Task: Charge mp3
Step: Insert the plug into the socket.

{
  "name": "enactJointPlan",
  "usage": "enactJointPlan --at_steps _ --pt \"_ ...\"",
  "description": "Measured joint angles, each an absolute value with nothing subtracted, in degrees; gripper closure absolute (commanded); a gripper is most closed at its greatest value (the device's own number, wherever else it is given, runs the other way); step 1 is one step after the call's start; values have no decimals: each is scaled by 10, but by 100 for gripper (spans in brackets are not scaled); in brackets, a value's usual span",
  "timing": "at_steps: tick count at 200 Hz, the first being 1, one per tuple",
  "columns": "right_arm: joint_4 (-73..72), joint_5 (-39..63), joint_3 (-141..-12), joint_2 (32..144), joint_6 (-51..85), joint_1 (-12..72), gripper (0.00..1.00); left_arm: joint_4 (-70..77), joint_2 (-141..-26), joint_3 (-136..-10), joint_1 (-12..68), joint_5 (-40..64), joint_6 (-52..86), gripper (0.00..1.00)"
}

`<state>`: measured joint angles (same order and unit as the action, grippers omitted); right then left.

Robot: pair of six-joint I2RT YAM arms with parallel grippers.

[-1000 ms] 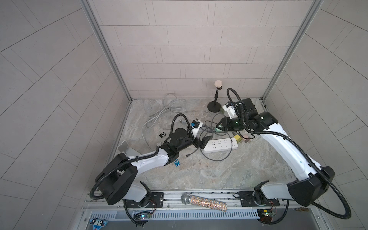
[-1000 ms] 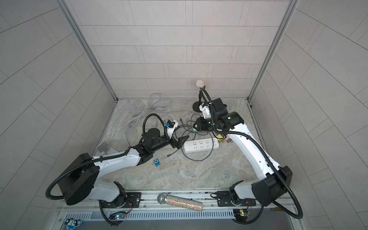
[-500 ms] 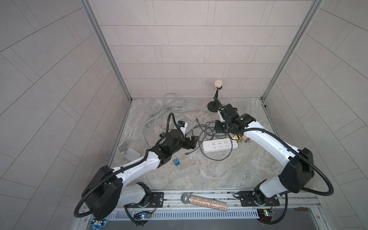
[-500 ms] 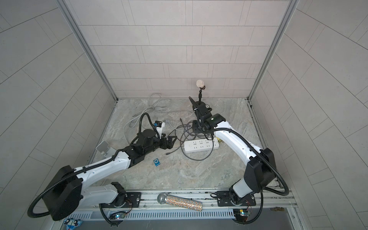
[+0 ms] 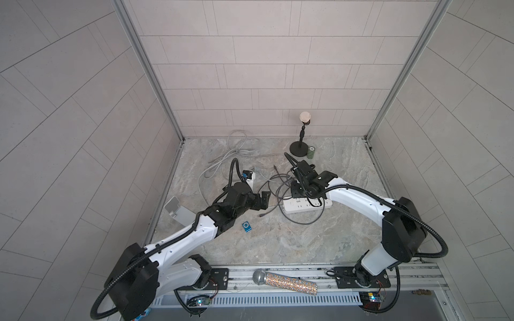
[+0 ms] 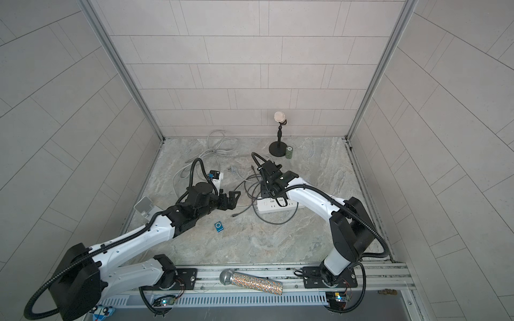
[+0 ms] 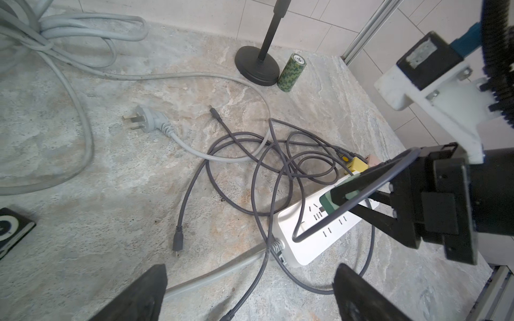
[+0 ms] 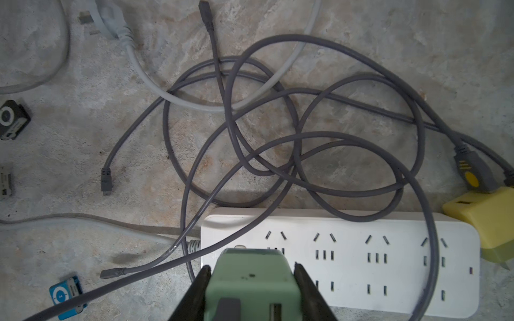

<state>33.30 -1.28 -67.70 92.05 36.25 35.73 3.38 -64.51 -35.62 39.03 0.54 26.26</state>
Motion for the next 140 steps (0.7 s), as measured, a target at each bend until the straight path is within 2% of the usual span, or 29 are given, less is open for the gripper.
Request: enactJointPlan --at_steps 140 --pt "307 -51 -636 936 359 364 100 1 -629 -361 383 -14 248 1"
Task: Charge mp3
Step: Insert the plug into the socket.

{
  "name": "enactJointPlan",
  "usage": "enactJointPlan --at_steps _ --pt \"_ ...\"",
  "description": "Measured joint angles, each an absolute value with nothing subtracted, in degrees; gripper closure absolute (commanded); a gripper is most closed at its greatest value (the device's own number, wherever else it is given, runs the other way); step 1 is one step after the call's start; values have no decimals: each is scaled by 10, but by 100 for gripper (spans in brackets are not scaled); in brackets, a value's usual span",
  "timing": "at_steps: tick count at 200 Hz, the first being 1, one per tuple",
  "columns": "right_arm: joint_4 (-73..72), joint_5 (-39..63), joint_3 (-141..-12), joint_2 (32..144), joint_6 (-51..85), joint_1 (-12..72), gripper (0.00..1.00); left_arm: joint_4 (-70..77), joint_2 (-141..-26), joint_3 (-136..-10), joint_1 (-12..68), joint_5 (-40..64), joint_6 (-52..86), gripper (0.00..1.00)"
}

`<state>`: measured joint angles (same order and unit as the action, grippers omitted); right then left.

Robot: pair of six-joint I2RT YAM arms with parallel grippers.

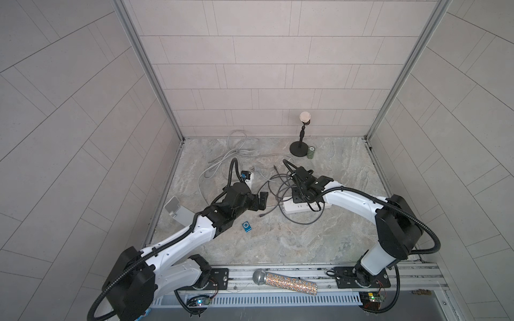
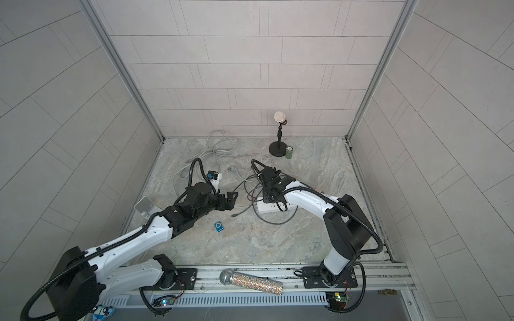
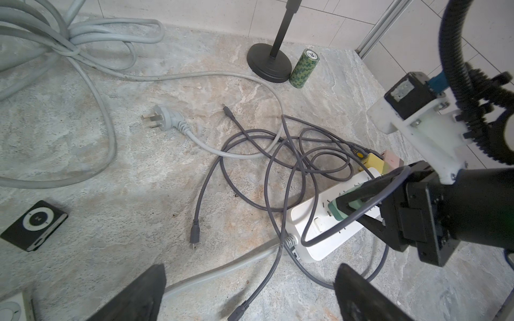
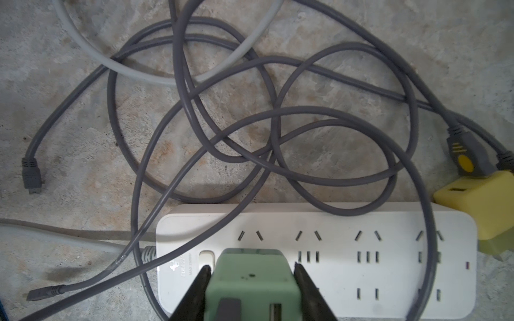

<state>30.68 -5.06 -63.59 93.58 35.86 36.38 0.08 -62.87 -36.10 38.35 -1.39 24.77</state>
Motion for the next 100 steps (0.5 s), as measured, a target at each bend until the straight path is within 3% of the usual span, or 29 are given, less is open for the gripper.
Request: enactJointPlan --at_steps 100 --pt "283 -54 -619 945 345 368 100 -8 -596 -361 372 -18 244 1"
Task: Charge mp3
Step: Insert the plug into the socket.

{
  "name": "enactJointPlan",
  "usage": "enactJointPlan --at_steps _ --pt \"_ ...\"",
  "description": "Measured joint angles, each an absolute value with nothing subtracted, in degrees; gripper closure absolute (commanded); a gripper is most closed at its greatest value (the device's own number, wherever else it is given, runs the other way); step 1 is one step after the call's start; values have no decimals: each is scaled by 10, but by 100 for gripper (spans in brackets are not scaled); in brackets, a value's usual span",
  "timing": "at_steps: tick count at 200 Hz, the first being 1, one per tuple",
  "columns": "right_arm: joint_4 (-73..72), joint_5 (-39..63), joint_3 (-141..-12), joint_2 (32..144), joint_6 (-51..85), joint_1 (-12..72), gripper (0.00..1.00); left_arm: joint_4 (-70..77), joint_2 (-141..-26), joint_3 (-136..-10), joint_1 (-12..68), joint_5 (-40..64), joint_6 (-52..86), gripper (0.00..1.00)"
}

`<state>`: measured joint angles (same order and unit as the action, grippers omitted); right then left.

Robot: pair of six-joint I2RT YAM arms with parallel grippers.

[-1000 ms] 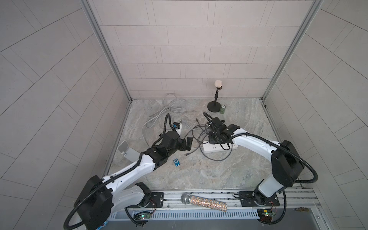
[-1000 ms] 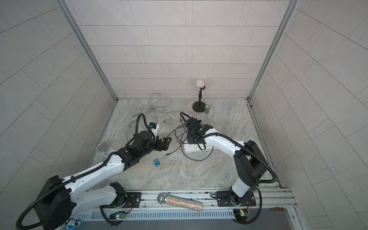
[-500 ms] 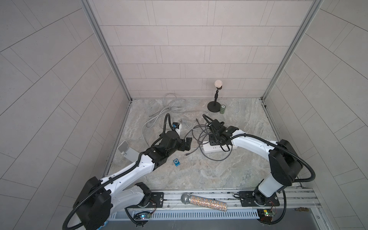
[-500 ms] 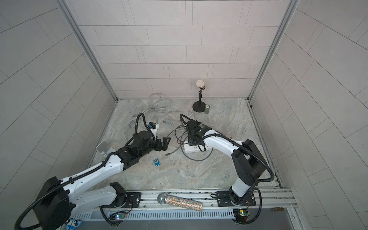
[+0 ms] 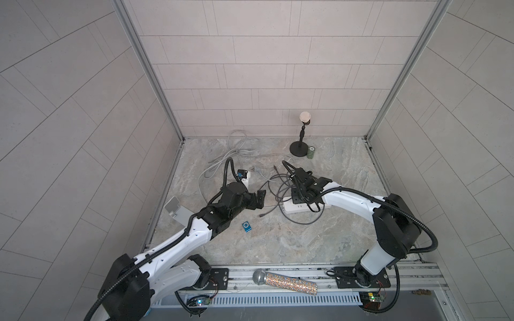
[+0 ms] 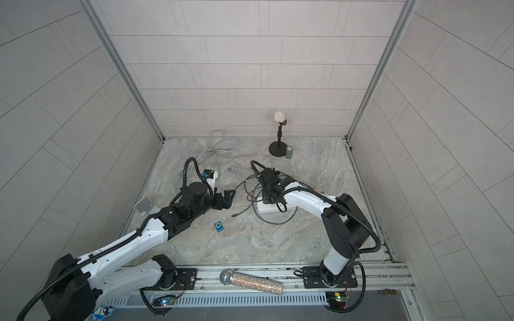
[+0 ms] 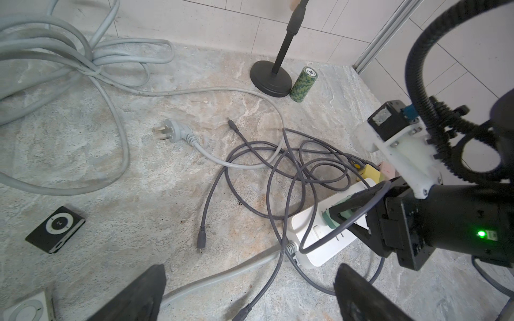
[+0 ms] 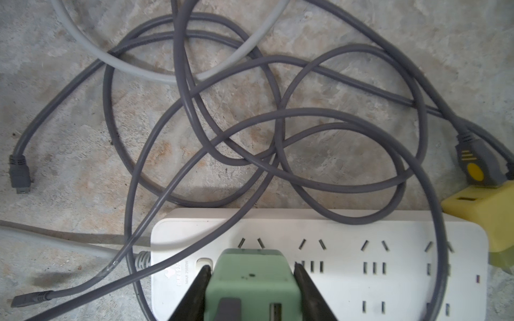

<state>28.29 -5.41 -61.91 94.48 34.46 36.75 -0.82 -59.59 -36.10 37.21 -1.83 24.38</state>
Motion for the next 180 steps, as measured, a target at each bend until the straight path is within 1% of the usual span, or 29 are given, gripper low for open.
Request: enactJointPlan --at_steps 180 --pt "158 -133 -540 949 376 404 100 -22 -590 -361 364 -12 246 1"
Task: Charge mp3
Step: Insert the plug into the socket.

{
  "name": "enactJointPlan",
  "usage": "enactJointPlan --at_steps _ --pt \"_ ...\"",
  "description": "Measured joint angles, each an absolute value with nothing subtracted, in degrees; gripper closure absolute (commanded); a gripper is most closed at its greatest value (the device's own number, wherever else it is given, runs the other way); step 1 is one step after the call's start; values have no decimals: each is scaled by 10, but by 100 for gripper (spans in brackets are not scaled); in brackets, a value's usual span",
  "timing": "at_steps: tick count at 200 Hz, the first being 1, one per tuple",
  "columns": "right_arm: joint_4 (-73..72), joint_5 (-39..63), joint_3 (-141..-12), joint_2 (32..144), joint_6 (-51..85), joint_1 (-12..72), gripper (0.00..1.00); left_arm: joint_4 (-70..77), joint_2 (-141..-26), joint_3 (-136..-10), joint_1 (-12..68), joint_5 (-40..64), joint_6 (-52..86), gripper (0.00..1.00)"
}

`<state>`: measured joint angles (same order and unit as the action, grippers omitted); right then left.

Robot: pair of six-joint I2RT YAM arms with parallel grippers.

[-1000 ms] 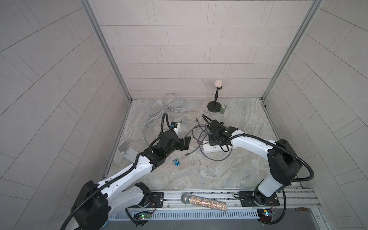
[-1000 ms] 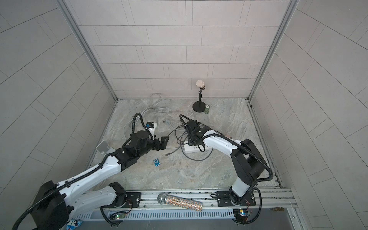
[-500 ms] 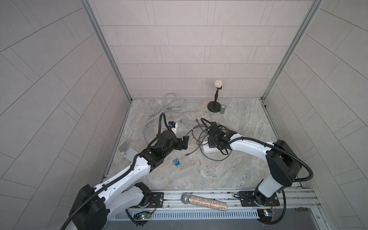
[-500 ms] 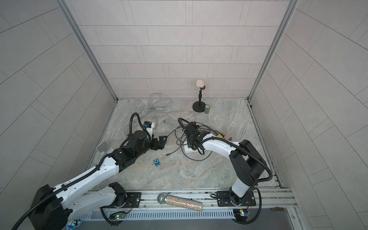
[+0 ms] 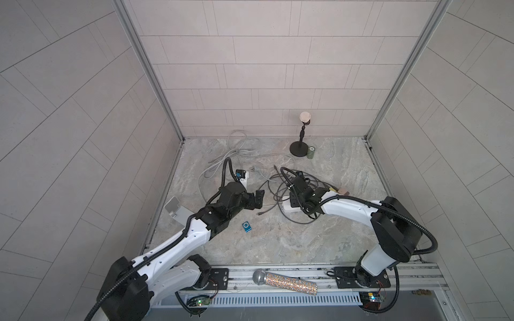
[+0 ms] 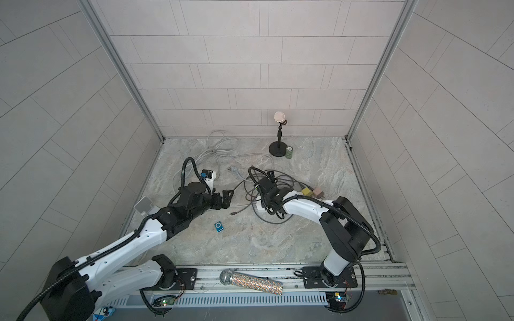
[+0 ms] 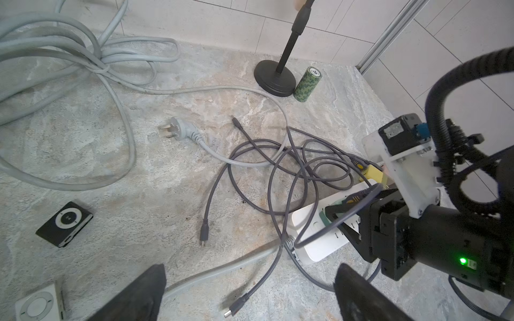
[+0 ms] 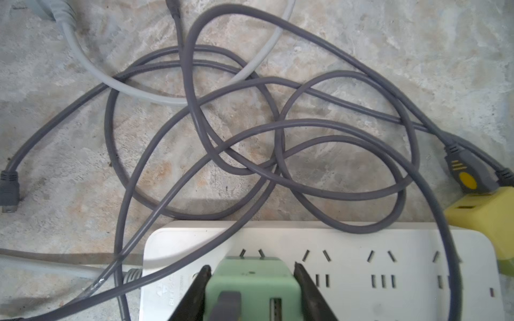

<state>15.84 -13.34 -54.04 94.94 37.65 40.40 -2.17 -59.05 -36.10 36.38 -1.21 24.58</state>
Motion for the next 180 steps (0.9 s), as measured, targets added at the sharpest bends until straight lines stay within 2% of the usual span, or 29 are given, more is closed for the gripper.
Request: enactJointPlan --at_steps 35,44,120,139,180 --pt "168 -135 -553 941 378 404 100 -20 -595 -361 364 -8 246 1" --pt "176 -134 -559 941 379 404 96 -20 -595 -361 364 -7 246 1" --pt "318 -109 -640 940 385 404 34 -20 -595 -361 363 -5 246 1" --pt "326 -109 -668 931 389 405 27 -20 -595 -361 362 -5 246 1" --pt "330 -108 -690 890 395 405 20 -20 -595 -361 357 -5 246 1"
